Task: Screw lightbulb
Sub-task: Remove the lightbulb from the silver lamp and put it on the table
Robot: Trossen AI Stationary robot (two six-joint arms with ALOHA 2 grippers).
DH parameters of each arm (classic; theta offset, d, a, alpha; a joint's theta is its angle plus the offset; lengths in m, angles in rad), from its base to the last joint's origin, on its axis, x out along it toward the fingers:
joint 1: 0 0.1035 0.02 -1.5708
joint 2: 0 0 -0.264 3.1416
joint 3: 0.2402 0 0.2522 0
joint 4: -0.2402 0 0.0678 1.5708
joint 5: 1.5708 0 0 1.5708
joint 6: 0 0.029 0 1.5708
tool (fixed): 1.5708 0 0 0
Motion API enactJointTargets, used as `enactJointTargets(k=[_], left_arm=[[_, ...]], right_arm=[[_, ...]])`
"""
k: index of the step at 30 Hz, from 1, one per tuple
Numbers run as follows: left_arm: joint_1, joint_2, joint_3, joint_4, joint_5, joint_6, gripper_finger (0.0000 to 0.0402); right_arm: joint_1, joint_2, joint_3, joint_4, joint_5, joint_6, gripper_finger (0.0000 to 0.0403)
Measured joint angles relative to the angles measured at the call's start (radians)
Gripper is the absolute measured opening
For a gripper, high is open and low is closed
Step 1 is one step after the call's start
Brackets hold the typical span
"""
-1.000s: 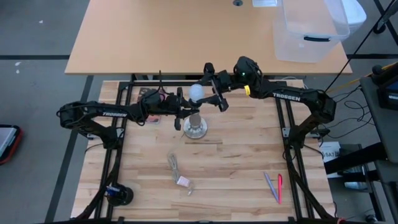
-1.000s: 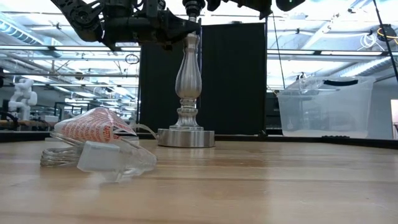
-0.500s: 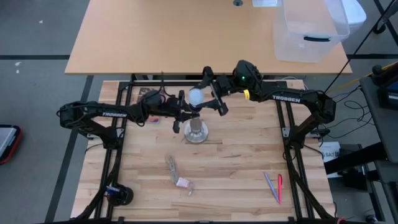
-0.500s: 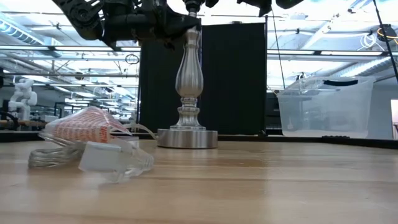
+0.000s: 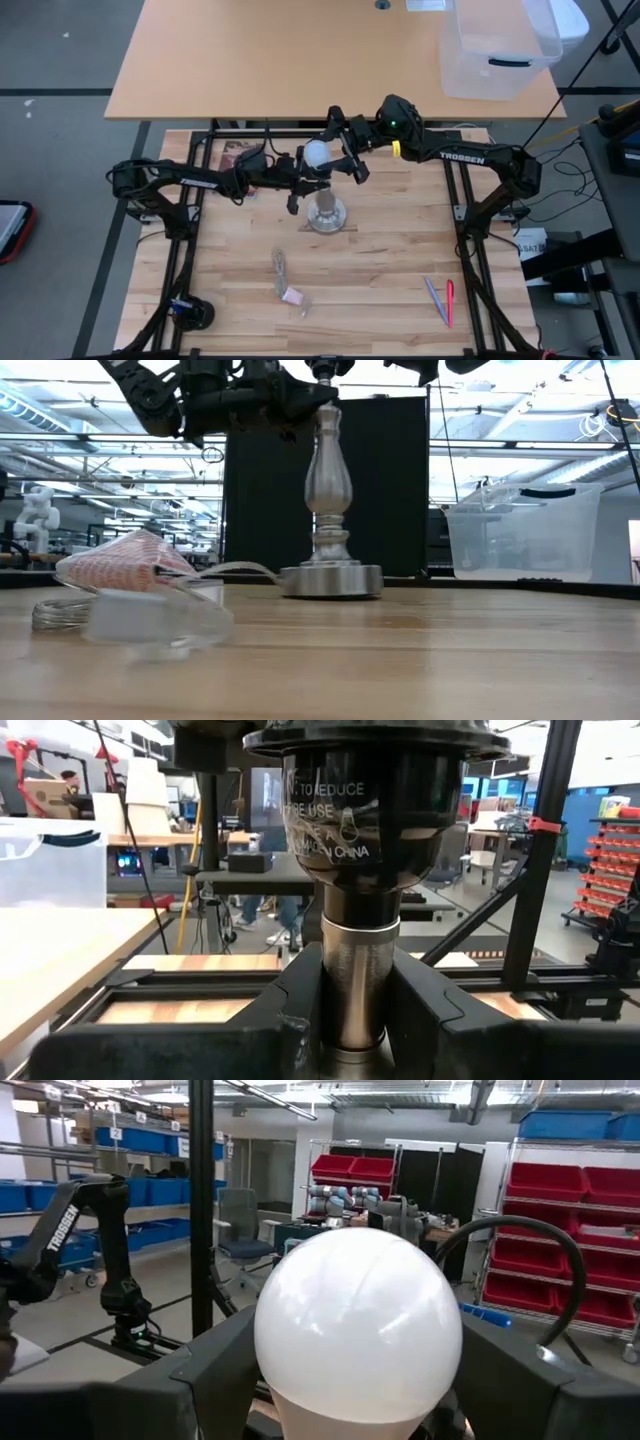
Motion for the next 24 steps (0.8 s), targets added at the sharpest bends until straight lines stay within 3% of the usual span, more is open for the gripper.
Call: enactJointTargets(k=[6, 13, 19, 24], left_arm=[[-0.012, 0.049, 0.054, 0.000, 0.007, 0.005, 0.0076], [-0.012, 0.050, 0.056, -0.007, 0.005, 0.005, 0.0076], [-0.012, 0.051, 0.059, -0.008, -0.009, 0.000, 0.0076], [-0.013, 0.051, 0.058, -0.008, -0.023, 0.002, 0.0076]], right_arm=[[0.002, -0.004, 0.000, -0.017, -0.008, 0.003, 0.0277], [0.003, -0.041, 0.000, -0.075, 0.060, -0.030, 0.0294], [0.018, -0.091, 0.000, -0.171, 0.197, -0.110, 0.0331], [0.038, -0.138, 0.000, -0.228, 0.262, -0.124, 0.0337]])
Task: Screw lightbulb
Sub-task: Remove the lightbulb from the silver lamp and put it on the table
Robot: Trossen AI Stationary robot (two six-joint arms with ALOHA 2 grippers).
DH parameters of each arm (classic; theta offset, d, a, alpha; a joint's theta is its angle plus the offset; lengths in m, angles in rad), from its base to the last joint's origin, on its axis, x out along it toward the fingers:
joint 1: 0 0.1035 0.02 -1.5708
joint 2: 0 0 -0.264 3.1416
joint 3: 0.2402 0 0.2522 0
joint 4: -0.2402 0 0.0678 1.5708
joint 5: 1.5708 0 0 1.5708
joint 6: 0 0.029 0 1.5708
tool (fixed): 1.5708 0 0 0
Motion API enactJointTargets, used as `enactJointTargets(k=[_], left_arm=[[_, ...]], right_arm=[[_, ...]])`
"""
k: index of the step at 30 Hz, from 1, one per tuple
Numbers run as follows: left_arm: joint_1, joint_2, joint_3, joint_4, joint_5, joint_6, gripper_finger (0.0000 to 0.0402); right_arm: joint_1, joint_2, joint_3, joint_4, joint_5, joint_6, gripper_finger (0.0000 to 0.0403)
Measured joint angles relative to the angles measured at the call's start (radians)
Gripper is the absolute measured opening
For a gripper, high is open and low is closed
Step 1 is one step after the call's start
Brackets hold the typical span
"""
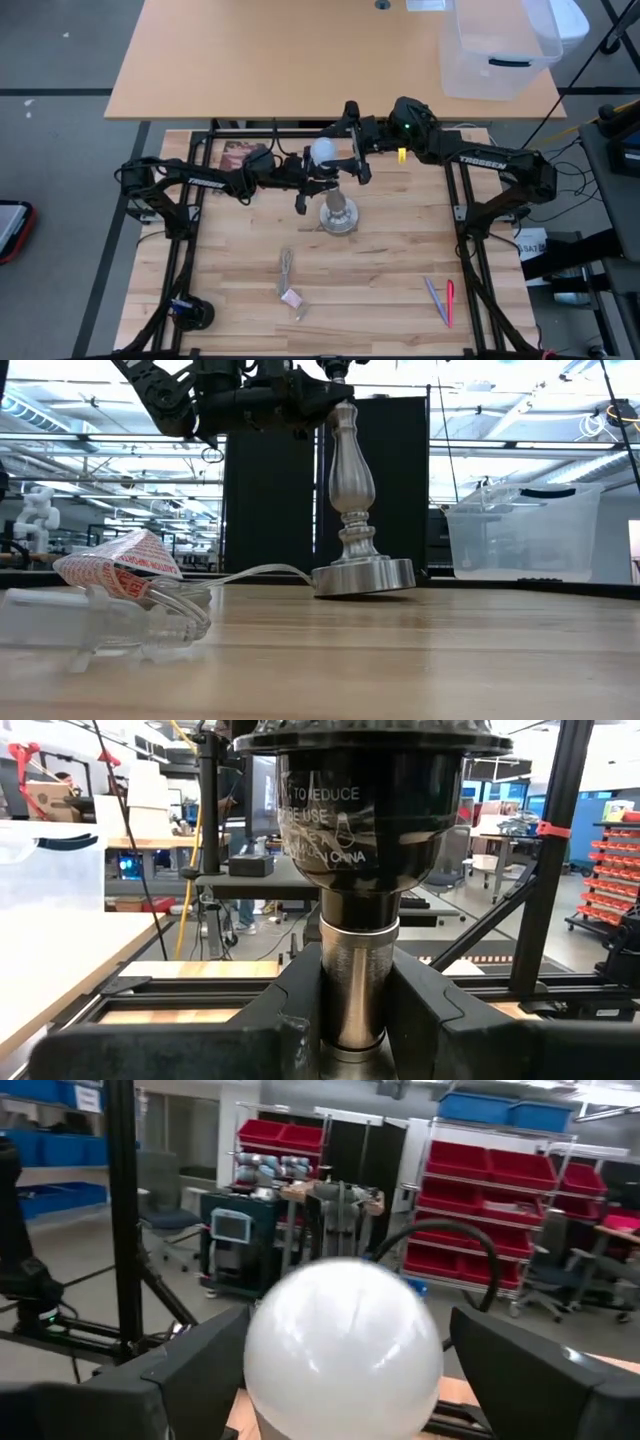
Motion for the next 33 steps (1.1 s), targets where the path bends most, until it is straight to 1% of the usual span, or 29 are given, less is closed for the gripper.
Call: enactJointTargets(k=[3, 6, 14, 17, 20, 24, 28, 33], left_arm=[[0.000, 0.000, -0.001, 0.000, -0.019, -0.001, 0.0076], [-0.001, 0.000, -0.002, -0.001, -0.034, 0.000, 0.0076], [-0.010, 0.000, -0.002, -0.004, -0.135, -0.004, 0.0076], [-0.010, 0.000, -0.003, -0.005, -0.181, -0.006, 0.0076], [-0.010, 0.001, -0.002, -0.006, -0.214, -0.007, 0.0076], [-0.016, 0.001, 0.015, -0.033, -0.242, -0.007, 0.0076], [-0.043, 0.001, 0.052, -0.106, -0.324, 0.039, 0.0076], [-0.074, 0.001, 0.088, -0.173, -0.383, 0.091, 0.0076]], right_arm=[[0.018, -0.033, 0.001, -0.028, 0.032, -0.006, 0.0338], [0.043, -0.057, 0.001, -0.075, 0.089, -0.020, 0.0338], [0.147, -0.136, 0.001, -0.201, 0.285, -0.103, 0.0338], [0.197, -0.155, 0.001, -0.211, 0.370, -0.120, 0.0339], [0.244, -0.162, 0.002, -0.209, 0.489, -0.126, 0.0339], [0.302, -0.147, 0.002, -0.218, 0.690, -0.147, 0.0339], [0.348, -0.118, 0.002, -0.211, 0.885, -0.150, 0.0339], [0.401, -0.081, 0.002, -0.181, 1.060, -0.132, 0.0339]])
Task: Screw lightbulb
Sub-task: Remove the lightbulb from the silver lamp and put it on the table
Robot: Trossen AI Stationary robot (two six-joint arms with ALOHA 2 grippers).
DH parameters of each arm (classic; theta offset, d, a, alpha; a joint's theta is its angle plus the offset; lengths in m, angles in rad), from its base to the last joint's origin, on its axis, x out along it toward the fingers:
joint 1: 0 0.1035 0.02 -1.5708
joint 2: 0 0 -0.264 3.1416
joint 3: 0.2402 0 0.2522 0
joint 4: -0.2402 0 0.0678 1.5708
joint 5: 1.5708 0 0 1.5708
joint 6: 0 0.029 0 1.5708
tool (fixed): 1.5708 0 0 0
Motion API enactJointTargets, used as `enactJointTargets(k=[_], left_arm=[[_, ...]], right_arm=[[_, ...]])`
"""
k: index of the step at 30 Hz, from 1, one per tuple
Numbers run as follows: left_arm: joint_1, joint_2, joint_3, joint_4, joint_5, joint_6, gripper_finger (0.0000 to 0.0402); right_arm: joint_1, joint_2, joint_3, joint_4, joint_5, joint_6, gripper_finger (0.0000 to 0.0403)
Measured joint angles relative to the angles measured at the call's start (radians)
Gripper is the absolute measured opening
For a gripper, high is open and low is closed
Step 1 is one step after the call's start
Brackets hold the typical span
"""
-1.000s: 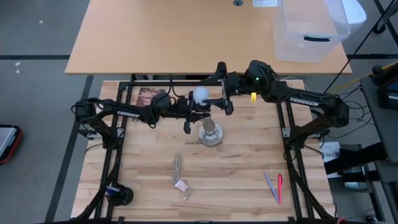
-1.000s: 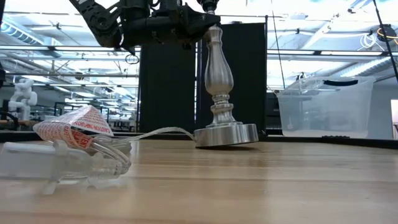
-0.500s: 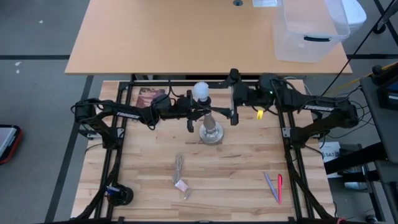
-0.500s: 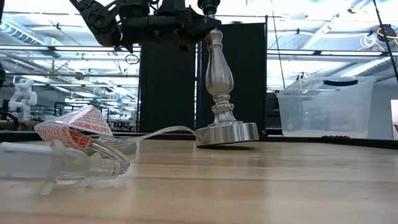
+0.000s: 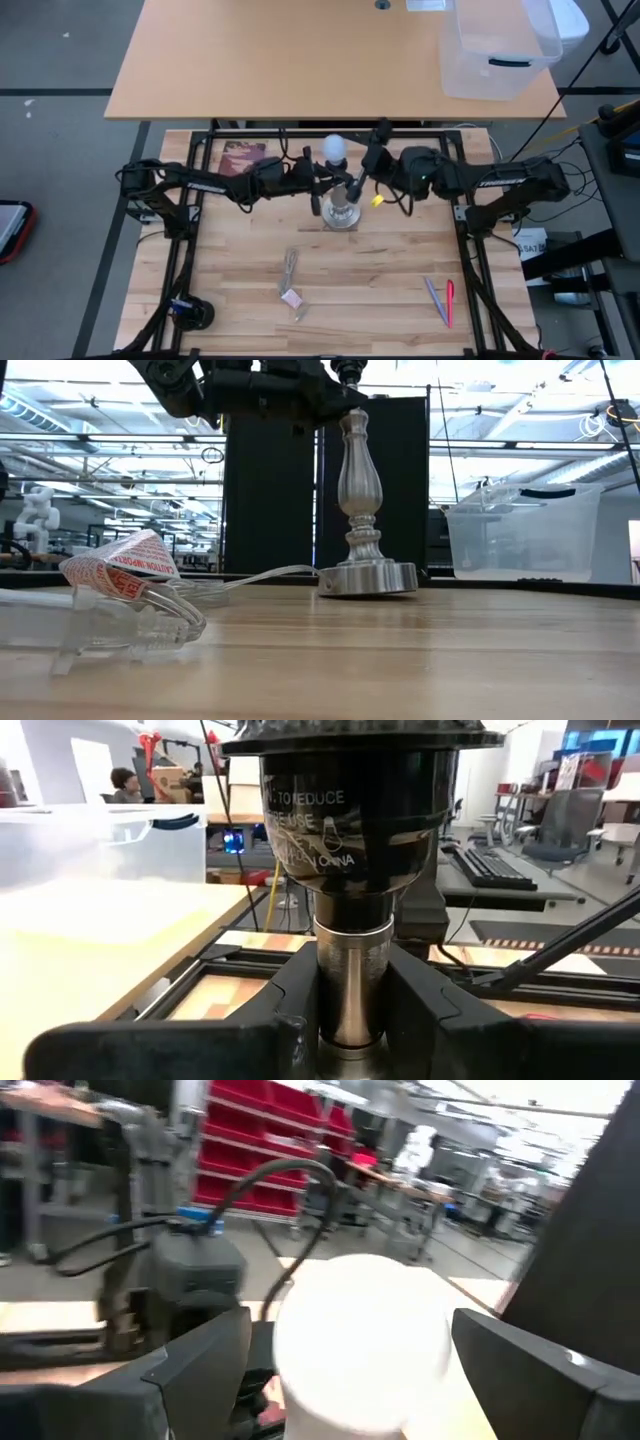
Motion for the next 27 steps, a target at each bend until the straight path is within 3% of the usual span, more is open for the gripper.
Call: enactJointTargets(k=[5, 10, 14, 20, 27], left_arm=[[-0.005, 0.000, 0.000, -0.001, -0.030, 0.004, 0.0076], [-0.005, 0.000, 0.000, -0.002, -0.082, 0.012, 0.0076], [-0.003, 0.000, 0.000, -0.002, -0.096, 0.016, 0.0076], [-0.013, 0.000, 0.000, -0.003, -0.113, 0.020, 0.0076], [-0.012, 0.000, 0.000, -0.005, -0.116, 0.017, 0.0076]], right_arm=[[0.066, 0.012, 0.001, 0.033, 0.245, -0.008, 0.0339], [0.113, 0.051, 0.000, 0.054, 0.342, 0.042, 0.0339], [0.129, 0.111, 0.000, 0.160, 0.478, -0.015, 0.0338], [0.123, 0.185, 0.000, 0.359, 0.568, -0.115, 0.0338], [0.104, 0.218, 0.000, 0.440, 0.598, -0.118, 0.0338]])
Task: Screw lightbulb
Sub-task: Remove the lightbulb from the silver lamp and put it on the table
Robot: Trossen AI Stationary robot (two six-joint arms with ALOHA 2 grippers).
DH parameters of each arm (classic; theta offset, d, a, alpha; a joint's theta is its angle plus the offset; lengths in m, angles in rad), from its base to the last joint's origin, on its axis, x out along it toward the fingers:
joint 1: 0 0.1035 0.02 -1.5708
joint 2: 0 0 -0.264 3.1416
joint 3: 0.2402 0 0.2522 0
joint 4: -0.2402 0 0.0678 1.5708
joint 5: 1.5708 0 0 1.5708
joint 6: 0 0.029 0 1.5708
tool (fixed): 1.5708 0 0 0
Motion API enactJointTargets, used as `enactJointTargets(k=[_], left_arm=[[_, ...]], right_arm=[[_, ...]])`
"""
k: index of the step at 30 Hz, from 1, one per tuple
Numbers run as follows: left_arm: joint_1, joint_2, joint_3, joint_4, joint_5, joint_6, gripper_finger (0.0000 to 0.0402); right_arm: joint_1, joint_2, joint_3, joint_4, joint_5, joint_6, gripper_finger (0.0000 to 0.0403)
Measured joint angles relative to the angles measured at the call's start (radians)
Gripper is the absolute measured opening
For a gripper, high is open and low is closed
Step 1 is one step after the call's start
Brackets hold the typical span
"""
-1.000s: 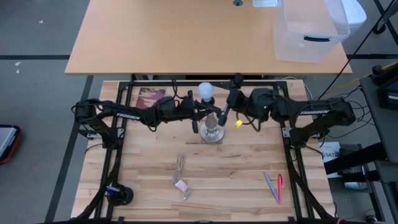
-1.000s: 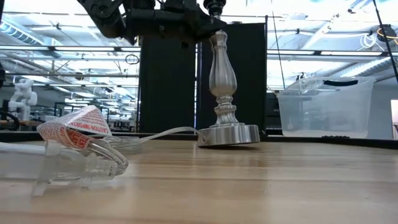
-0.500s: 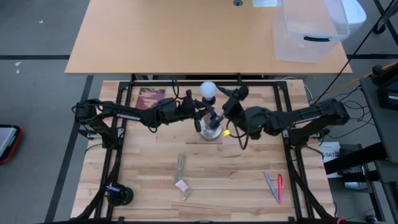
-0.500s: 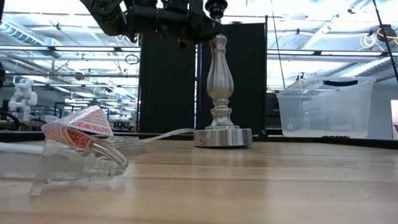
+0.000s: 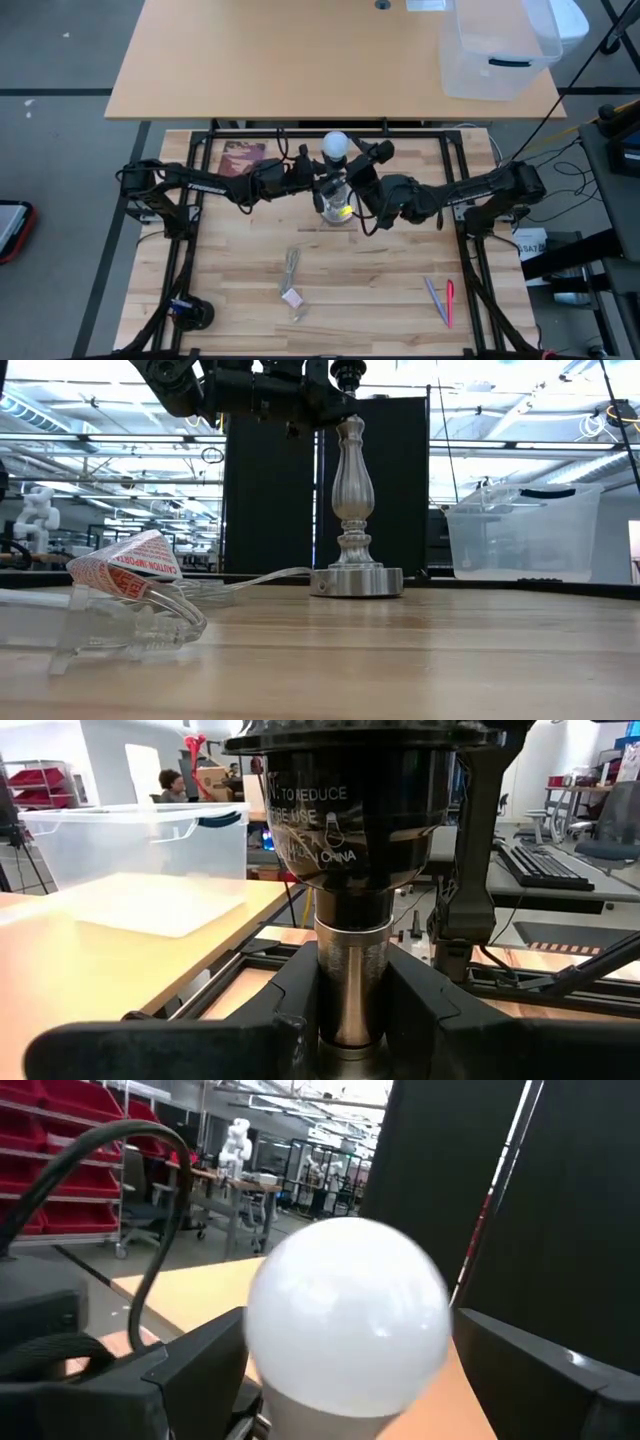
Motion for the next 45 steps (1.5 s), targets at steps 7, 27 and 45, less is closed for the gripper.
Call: enactJointTargets(k=[7, 27, 45], left_arm=[[0.000, 0.000, 0.000, 0.000, -0.002, -0.001, 0.0076], [0.001, -0.001, -0.002, -0.025, 0.033, 0.002, 0.0076], [0.020, -0.003, -0.002, -0.046, 0.187, 0.033, 0.0076]], right_arm=[[-0.011, 0.032, 0.000, 0.069, -0.002, -0.018, 0.0335], [-0.015, 0.044, -0.001, 0.092, -0.090, -0.106, 0.0266], [-0.044, -0.032, -0.001, -0.166, -0.401, -0.064, 0.0269]])
